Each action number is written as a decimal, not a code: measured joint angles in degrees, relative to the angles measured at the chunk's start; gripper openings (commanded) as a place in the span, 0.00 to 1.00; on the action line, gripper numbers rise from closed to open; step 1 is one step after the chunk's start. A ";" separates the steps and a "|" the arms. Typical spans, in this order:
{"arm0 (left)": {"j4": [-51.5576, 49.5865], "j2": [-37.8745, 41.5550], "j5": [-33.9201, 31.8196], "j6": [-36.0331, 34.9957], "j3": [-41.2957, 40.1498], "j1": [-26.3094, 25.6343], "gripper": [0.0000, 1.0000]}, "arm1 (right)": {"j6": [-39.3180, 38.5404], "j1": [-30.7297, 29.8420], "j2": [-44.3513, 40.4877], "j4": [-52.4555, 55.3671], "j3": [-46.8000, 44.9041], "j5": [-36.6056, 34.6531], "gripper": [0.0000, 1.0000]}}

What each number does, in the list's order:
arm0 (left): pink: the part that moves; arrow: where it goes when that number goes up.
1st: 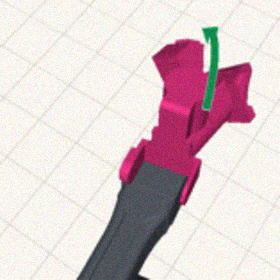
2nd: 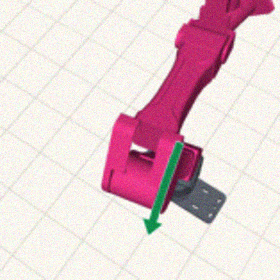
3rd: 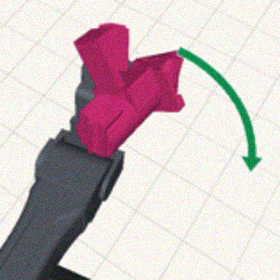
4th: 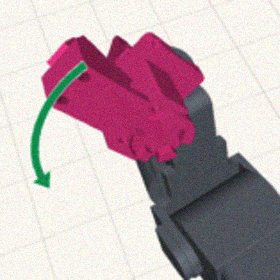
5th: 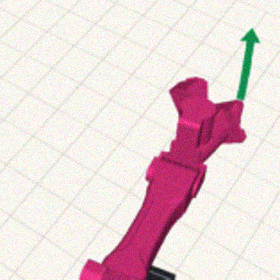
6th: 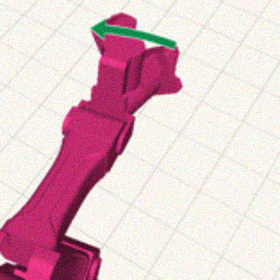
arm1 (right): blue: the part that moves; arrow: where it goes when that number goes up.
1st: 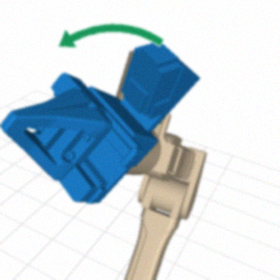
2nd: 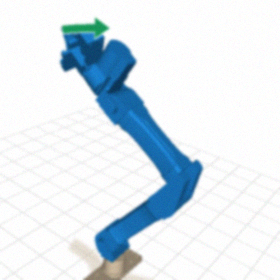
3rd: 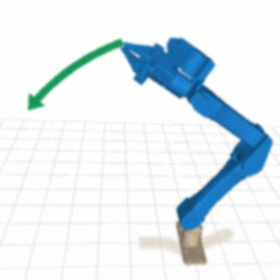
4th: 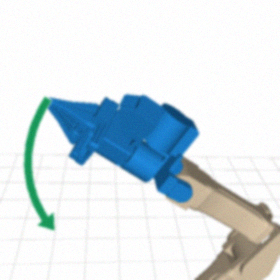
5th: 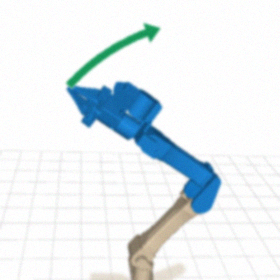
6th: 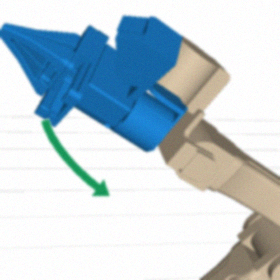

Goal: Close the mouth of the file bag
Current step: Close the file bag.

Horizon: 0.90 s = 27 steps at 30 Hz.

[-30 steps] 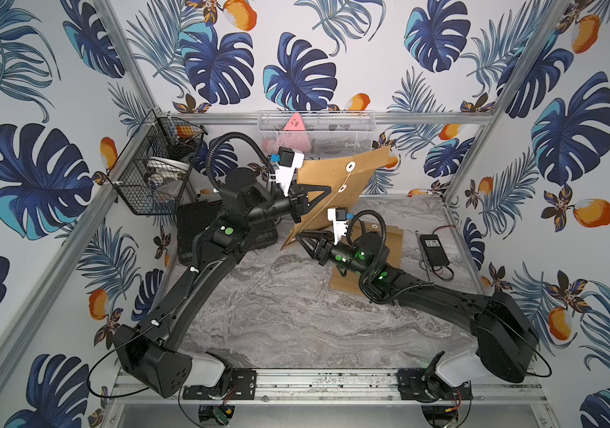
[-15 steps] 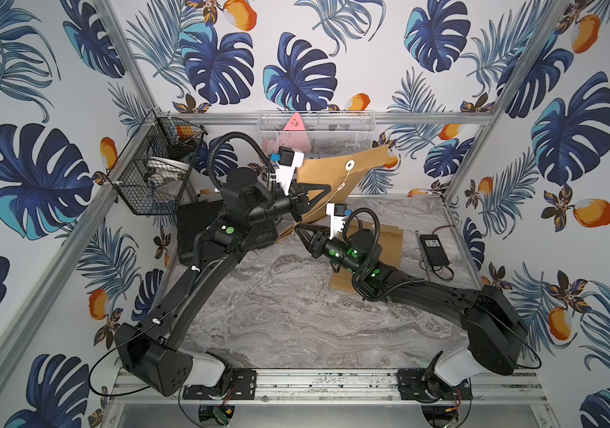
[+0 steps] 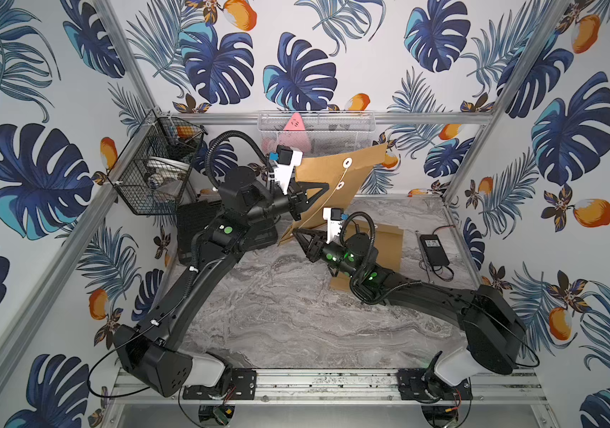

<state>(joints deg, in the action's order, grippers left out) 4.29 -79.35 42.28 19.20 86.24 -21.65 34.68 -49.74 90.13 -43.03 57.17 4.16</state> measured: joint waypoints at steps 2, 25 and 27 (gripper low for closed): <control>0.04 0.00 0.15 0.00 -0.04 0.07 0.00 | 0.00 0.00 -0.33 0.31 0.00 0.00 0.27; 0.46 0.72 1.44 8.22 -3.06 2.91 0.00 | -11.91 -6.56 -8.87 15.37 -0.72 -3.69 0.00; 0.46 1.05 2.19 9.35 -3.78 2.93 0.00 | -13.97 -7.15 -8.87 17.92 0.33 -3.87 0.00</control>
<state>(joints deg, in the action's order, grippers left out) 4.75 -78.30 44.47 28.56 82.46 -18.72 20.71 -56.88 81.25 -25.10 57.49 0.30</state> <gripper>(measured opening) 0.069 0.049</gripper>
